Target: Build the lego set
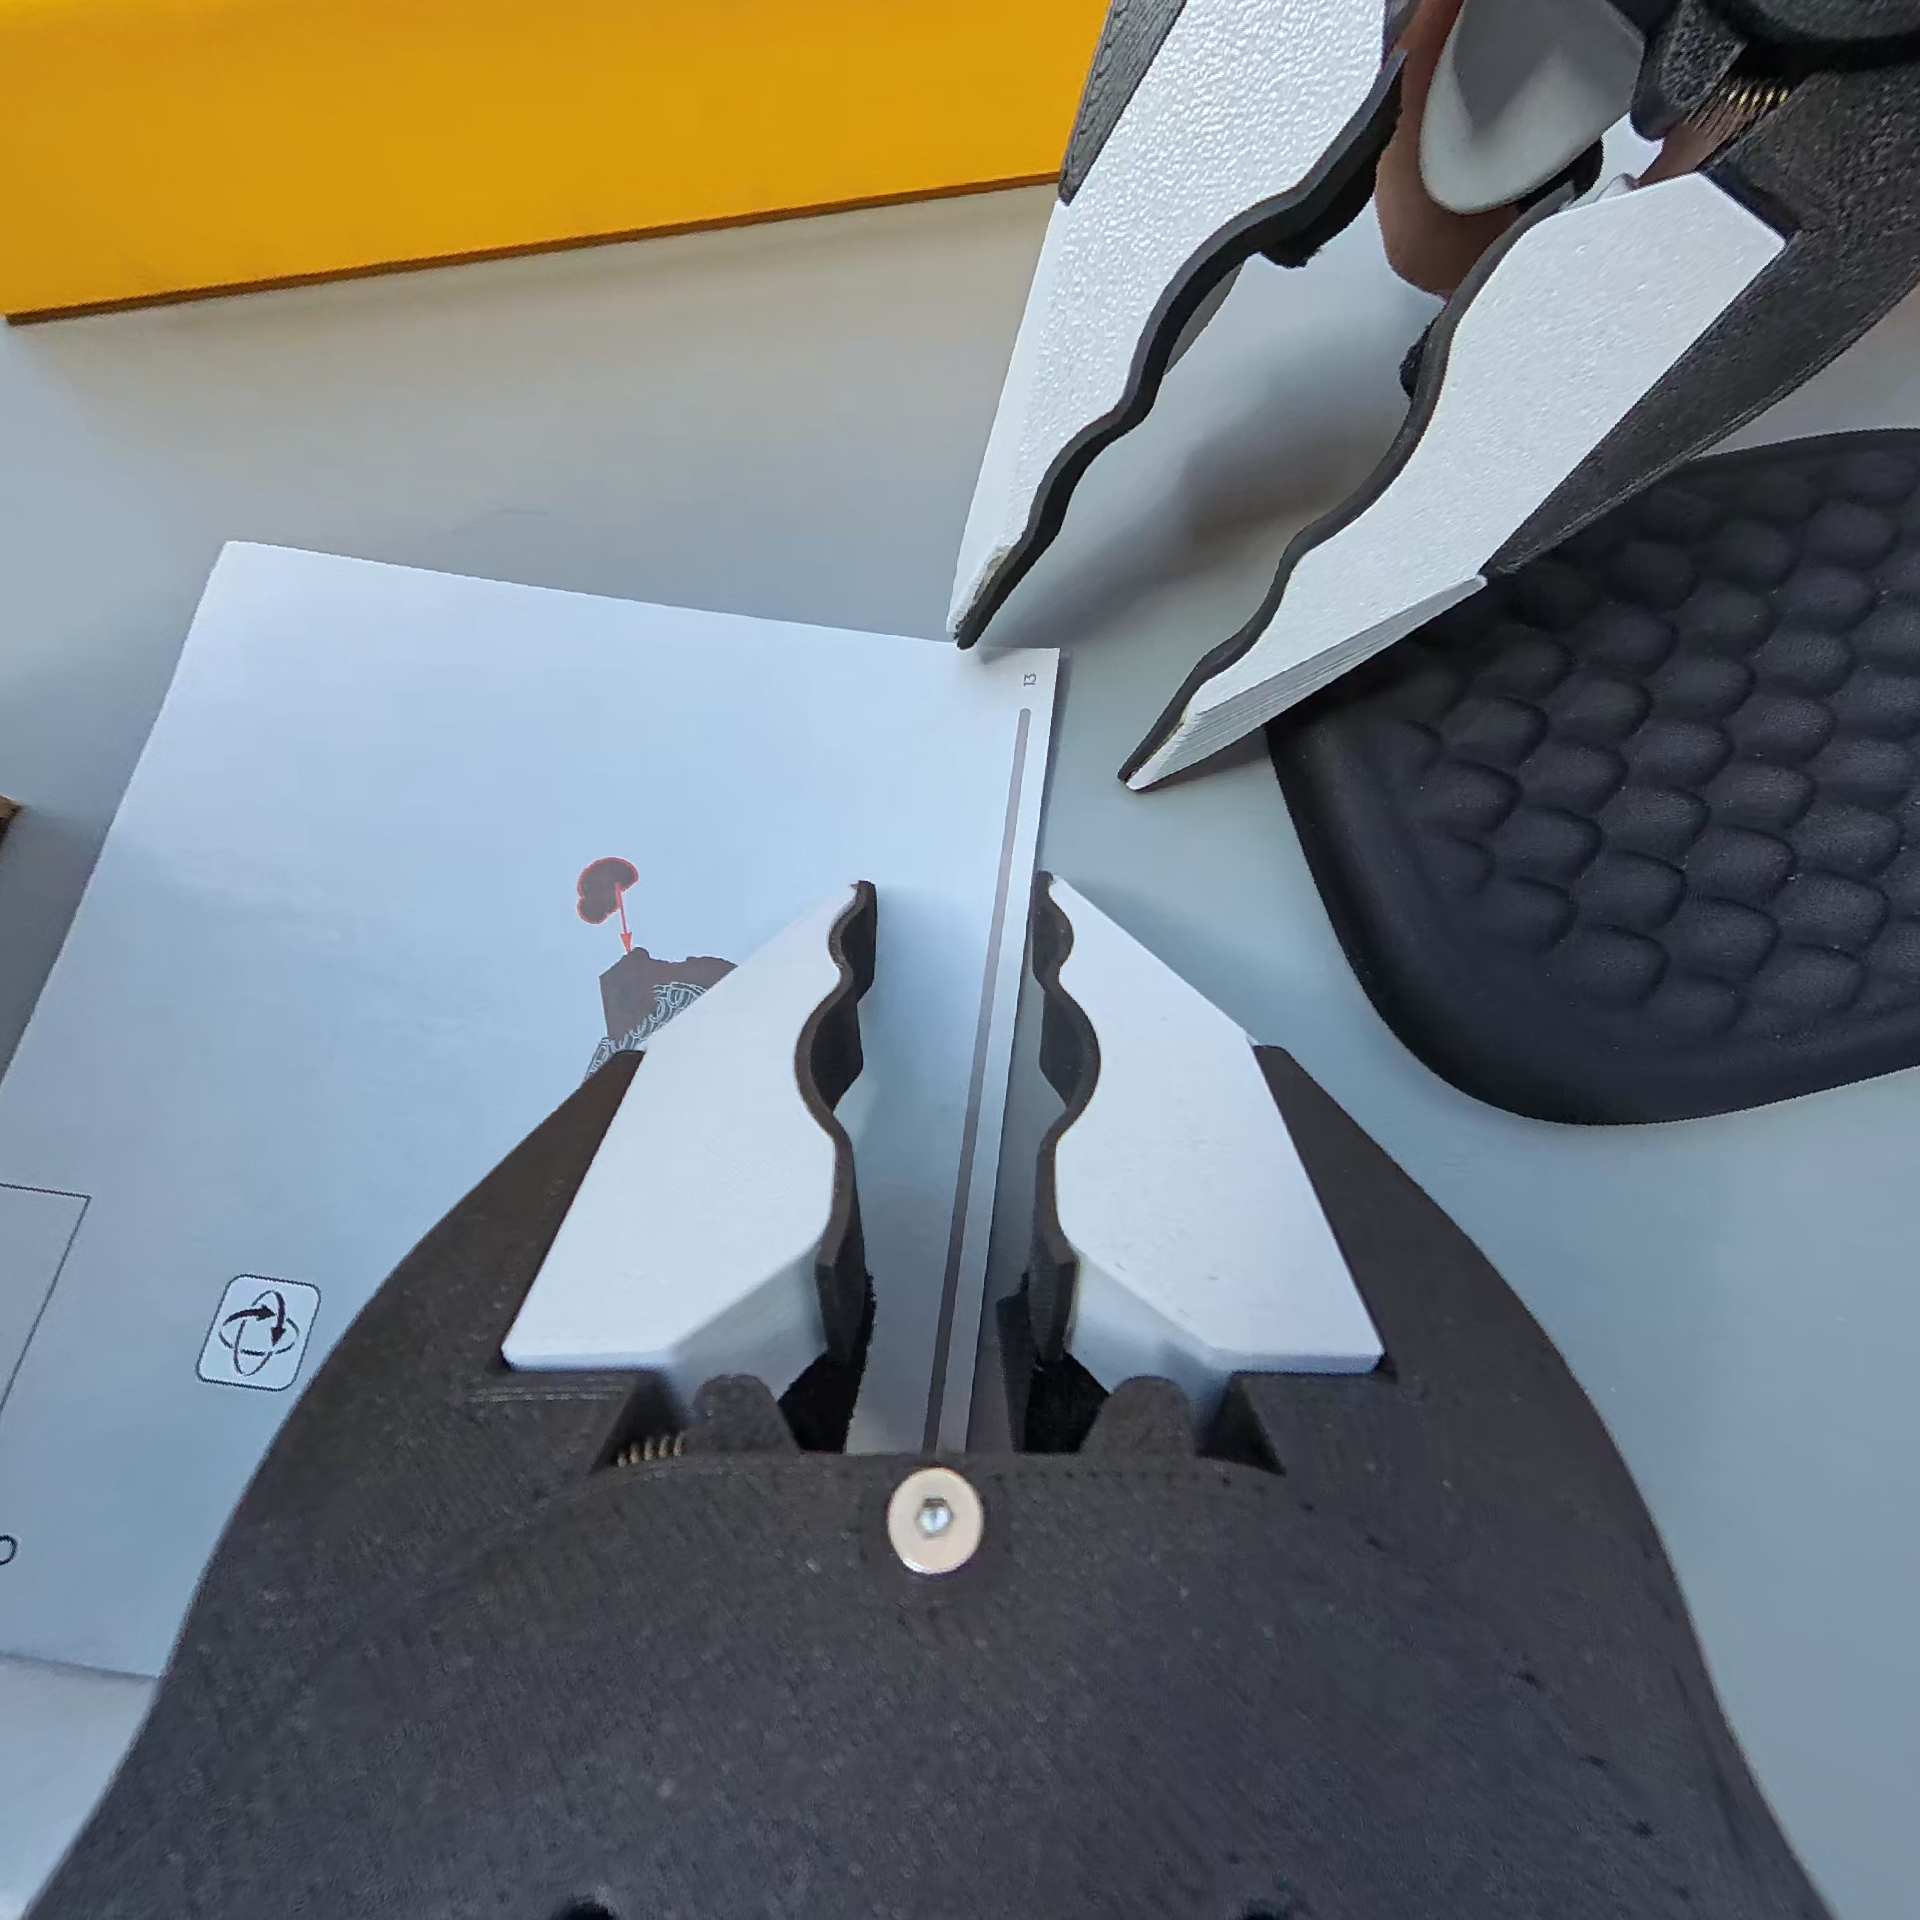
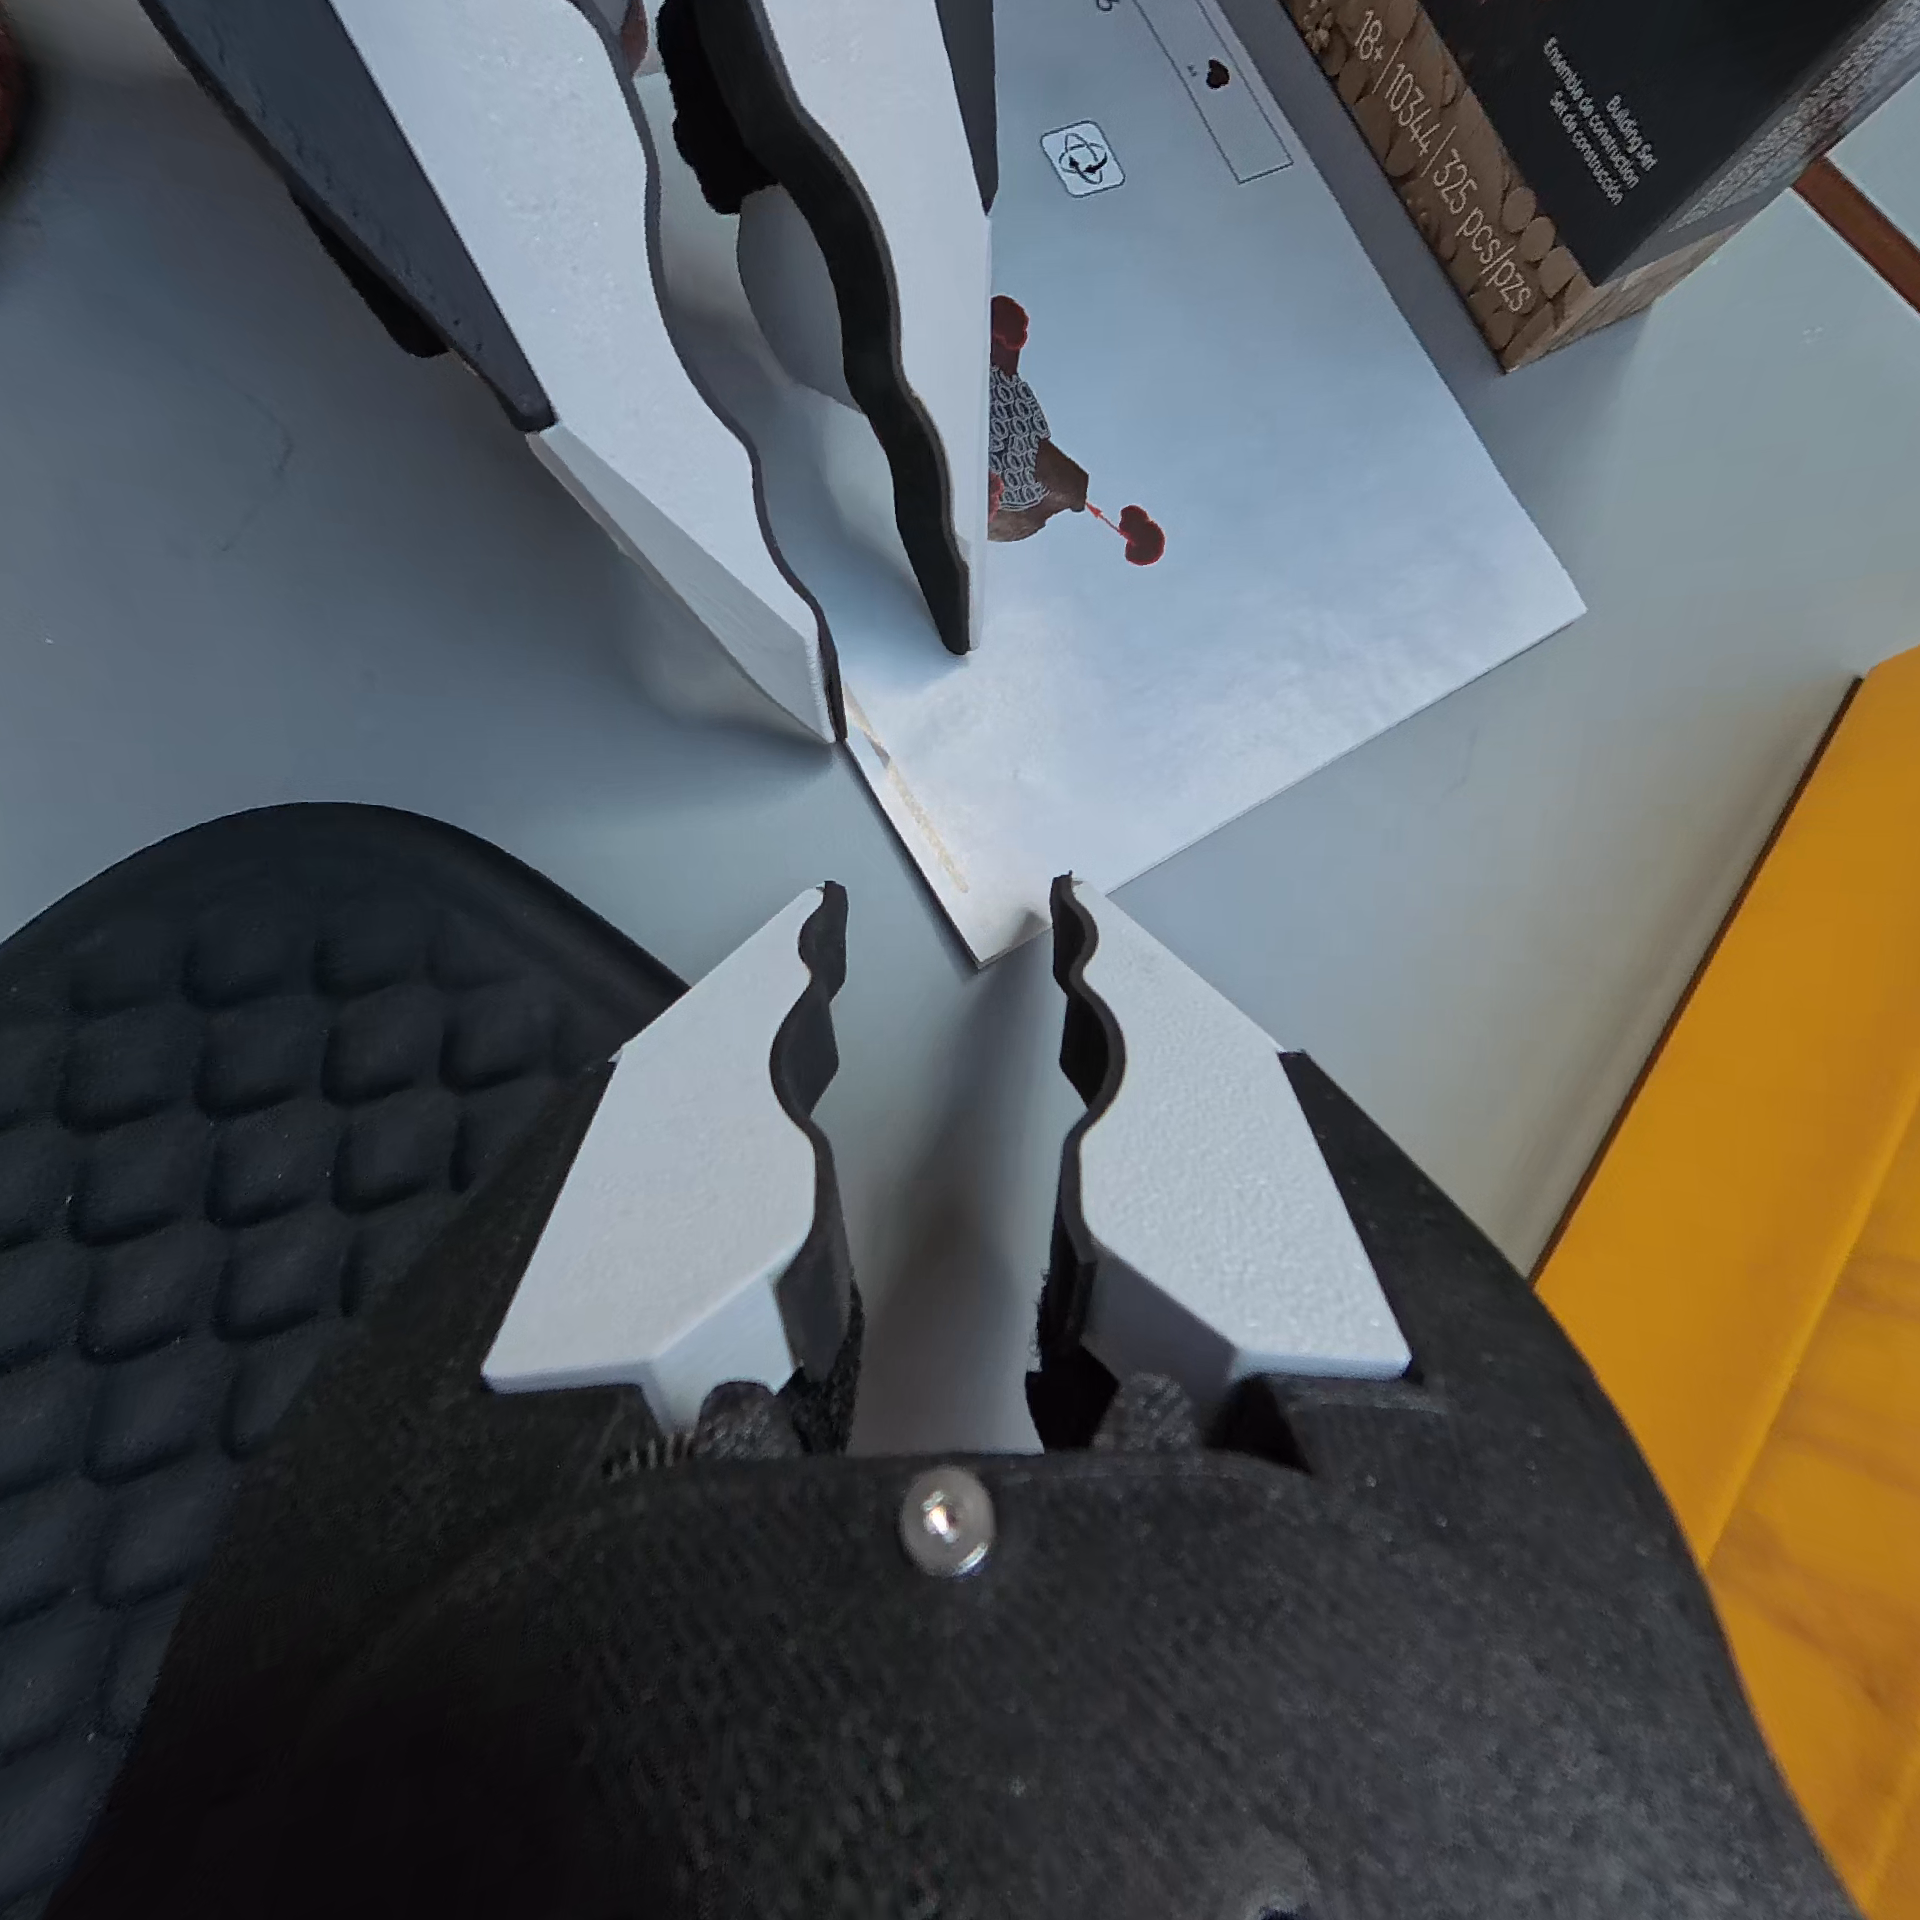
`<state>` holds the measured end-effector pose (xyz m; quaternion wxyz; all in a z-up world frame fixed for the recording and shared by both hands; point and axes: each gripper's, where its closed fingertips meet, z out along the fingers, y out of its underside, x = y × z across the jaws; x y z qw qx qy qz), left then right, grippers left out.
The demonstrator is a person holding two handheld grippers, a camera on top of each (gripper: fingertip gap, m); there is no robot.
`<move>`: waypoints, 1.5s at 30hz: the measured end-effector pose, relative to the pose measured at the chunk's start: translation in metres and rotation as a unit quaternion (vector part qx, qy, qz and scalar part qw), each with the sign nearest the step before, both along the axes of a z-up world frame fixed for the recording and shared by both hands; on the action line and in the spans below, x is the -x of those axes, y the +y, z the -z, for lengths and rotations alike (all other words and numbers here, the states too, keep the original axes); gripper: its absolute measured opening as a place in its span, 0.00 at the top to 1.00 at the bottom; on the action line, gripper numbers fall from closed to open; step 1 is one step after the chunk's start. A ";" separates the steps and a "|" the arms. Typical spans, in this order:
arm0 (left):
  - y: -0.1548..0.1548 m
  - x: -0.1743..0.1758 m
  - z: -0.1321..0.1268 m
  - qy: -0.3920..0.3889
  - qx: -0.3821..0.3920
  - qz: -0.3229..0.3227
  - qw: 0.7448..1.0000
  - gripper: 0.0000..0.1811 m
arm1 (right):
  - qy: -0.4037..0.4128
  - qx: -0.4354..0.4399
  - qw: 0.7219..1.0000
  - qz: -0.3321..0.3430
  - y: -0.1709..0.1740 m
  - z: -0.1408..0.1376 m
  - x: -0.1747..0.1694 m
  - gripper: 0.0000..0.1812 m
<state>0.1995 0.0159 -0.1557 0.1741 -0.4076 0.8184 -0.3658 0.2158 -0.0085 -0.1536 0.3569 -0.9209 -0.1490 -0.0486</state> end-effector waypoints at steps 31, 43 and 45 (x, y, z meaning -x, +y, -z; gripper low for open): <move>0.000 -0.001 0.000 -0.014 -0.010 -0.004 1.000 0.84 | 0.000 -0.002 1.000 0.007 -0.003 0.000 -0.003 0.78; 0.000 -0.002 -0.001 -0.004 0.022 -0.010 1.000 0.85 | -0.005 -0.001 1.000 0.005 -0.003 0.000 -0.002 0.78; 0.000 -0.002 -0.001 -0.006 0.020 -0.010 1.000 0.85 | -0.005 -0.001 1.000 0.005 -0.003 0.000 -0.002 0.78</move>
